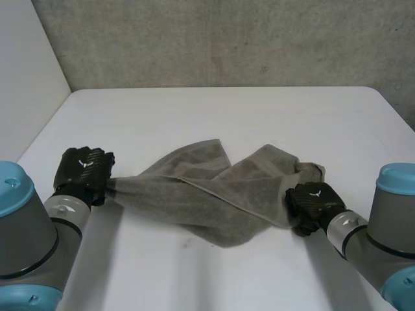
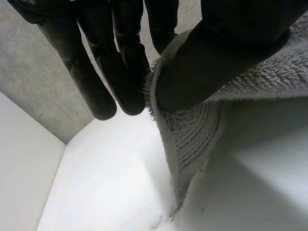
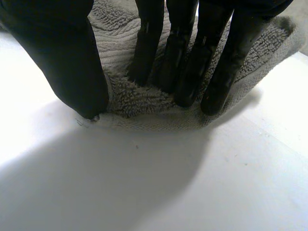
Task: Fold the towel.
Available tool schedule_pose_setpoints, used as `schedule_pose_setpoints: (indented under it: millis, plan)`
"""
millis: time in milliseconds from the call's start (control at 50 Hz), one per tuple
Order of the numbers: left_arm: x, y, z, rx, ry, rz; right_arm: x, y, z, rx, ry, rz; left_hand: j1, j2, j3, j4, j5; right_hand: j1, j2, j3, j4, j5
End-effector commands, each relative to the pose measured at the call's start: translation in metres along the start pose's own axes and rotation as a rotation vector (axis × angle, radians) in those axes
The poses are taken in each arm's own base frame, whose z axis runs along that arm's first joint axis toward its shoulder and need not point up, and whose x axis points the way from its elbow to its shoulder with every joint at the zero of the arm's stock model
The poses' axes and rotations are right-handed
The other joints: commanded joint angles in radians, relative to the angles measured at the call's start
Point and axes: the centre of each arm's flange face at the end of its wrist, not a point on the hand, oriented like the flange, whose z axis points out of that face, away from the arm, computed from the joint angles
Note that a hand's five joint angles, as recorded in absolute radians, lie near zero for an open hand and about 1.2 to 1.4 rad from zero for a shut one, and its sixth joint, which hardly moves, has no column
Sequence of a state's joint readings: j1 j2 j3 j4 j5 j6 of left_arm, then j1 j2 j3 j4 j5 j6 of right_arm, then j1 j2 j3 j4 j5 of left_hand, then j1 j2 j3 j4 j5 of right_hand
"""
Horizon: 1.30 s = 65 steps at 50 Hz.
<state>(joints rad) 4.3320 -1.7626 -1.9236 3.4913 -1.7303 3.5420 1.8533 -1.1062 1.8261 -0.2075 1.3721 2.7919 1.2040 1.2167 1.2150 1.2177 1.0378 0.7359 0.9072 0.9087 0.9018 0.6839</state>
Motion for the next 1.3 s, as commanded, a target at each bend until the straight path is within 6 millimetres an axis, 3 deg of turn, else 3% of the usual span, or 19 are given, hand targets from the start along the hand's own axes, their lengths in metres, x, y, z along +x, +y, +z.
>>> schedule_pose_setpoints:
  millis: [20, 280, 480, 640, 760, 800, 860, 920, 980, 1020, 1040, 1060, 1080, 1120, 1140, 1160, 1180, 1220, 1300]
  plan:
    - [0.0, 0.0, 0.0, 0.0, 0.0, 0.005, 0.008, -0.009, 0.003, 0.037, 0.027, 0.0, 0.192, 0.18, 0.181, 0.179, 0.184, 0.66, 0.489, 0.488, 0.494, 0.538]
    - [-0.011, -0.018, -0.005, 0.048, -0.03, 0.004, 0.036, -0.074, -0.023, 0.251, 0.135, -0.058, 0.192, 0.18, 0.181, 0.179, 0.184, 0.66, 0.489, 0.488, 0.494, 0.538]
    - [-0.031, -0.049, -0.04, 0.017, -0.019, 0.168, 0.03, -0.094, -0.075, -0.017, 0.038, -0.368, 0.192, 0.18, 0.181, 0.179, 0.184, 0.66, 0.489, 0.488, 0.494, 0.538]
    - [-0.035, -0.041, -0.056, -0.164, 0.078, 0.349, 0.028, -0.105, -0.099, -0.154, -0.029, -0.524, 0.192, 0.18, 0.181, 0.179, 0.184, 0.66, 0.489, 0.488, 0.494, 0.538]
    - [-0.033, -0.032, -0.044, -0.2, 0.086, 0.352, 0.03, -0.104, -0.089, -0.165, -0.029, -0.527, 0.192, 0.18, 0.181, 0.179, 0.184, 0.66, 0.489, 0.488, 0.494, 0.538]
    - [-0.025, -0.023, -0.023, -0.193, 0.087, 0.358, 0.025, -0.095, -0.062, -0.19, -0.066, -0.531, 0.192, 0.18, 0.181, 0.179, 0.184, 0.66, 0.489, 0.488, 0.494, 0.538]
    - [-0.022, -0.022, -0.009, -0.17, 0.074, 0.36, 0.022, -0.097, -0.05, -0.174, -0.063, -0.543, 0.192, 0.18, 0.181, 0.179, 0.184, 0.66, 0.489, 0.488, 0.494, 0.538]
    - [-0.021, -0.03, 0.021, -0.102, 0.025, 0.355, 0.023, -0.113, -0.029, -0.1, 0.017, -0.569, 0.192, 0.18, 0.181, 0.179, 0.184, 0.66, 0.489, 0.488, 0.494, 0.538]
    - [-0.027, -0.051, 0.054, -0.008, -0.04, 0.346, 0.031, -0.143, -0.007, 0.03, 0.16, -0.58, 0.192, 0.18, 0.181, 0.179, 0.184, 0.66, 0.489, 0.488, 0.494, 0.538]
    - [-0.032, -0.07, 0.069, 0.062, -0.081, 0.338, 0.049, -0.189, 0.005, 0.226, 0.33, -0.577, 0.192, 0.18, 0.181, 0.179, 0.184, 0.66, 0.489, 0.488, 0.494, 0.538]
    - [-0.039, -0.094, 0.08, 0.142, -0.128, 0.322, 0.049, -0.19, 0.005, 0.227, 0.331, -0.577, 0.192, 0.18, 0.181, 0.179, 0.184, 0.66, 0.489, 0.488, 0.494, 0.538]
    - [-0.051, -0.123, 0.091, 0.235, -0.189, 0.296, 0.057, -0.218, 0.003, 0.352, 0.415, -0.577, 0.192, 0.18, 0.181, 0.179, 0.184, 0.66, 0.489, 0.488, 0.494, 0.538]
    - [-0.051, -0.123, 0.091, 0.236, -0.189, 0.296, 0.057, -0.218, 0.003, 0.354, 0.416, -0.577, 0.192, 0.18, 0.181, 0.179, 0.184, 0.66, 0.489, 0.488, 0.494, 0.538]
    - [-0.075, -0.185, 0.1, 0.453, -0.324, 0.241, 0.073, -0.275, -0.013, 0.632, 0.594, -0.562, 0.192, 0.18, 0.181, 0.179, 0.184, 0.66, 0.489, 0.488, 0.494, 0.538]
    - [-0.075, -0.185, 0.101, 0.454, -0.325, 0.24, 0.073, -0.275, -0.013, 0.633, 0.594, -0.562, 0.192, 0.18, 0.181, 0.179, 0.184, 0.66, 0.489, 0.488, 0.494, 0.538]
    - [-0.088, -0.214, 0.097, 0.568, -0.394, 0.203, 0.078, -0.298, -0.027, 0.762, 0.675, -0.556, 0.192, 0.18, 0.181, 0.179, 0.184, 0.66, 0.489, 0.488, 0.494, 0.538]
    - [-0.089, -0.214, 0.097, 0.569, -0.395, 0.203, 0.083, -0.317, -0.043, 0.875, 0.745, -0.544, 0.192, 0.18, 0.181, 0.179, 0.184, 0.66, 0.489, 0.488, 0.494, 0.538]
    - [-0.11, -0.257, 0.086, 0.782, -0.503, 0.107, 0.083, -0.331, -0.059, 0.966, 0.797, -0.536, 0.192, 0.18, 0.181, 0.179, 0.184, 0.66, 0.489, 0.488, 0.494, 0.538]
    - [-0.12, -0.275, 0.077, 0.917, -0.546, 0.02, 0.082, -0.335, -0.069, 1.031, 0.814, -0.532, 0.192, 0.18, 0.181, 0.179, 0.184, 0.66, 0.489, 0.488, 0.494, 0.538]
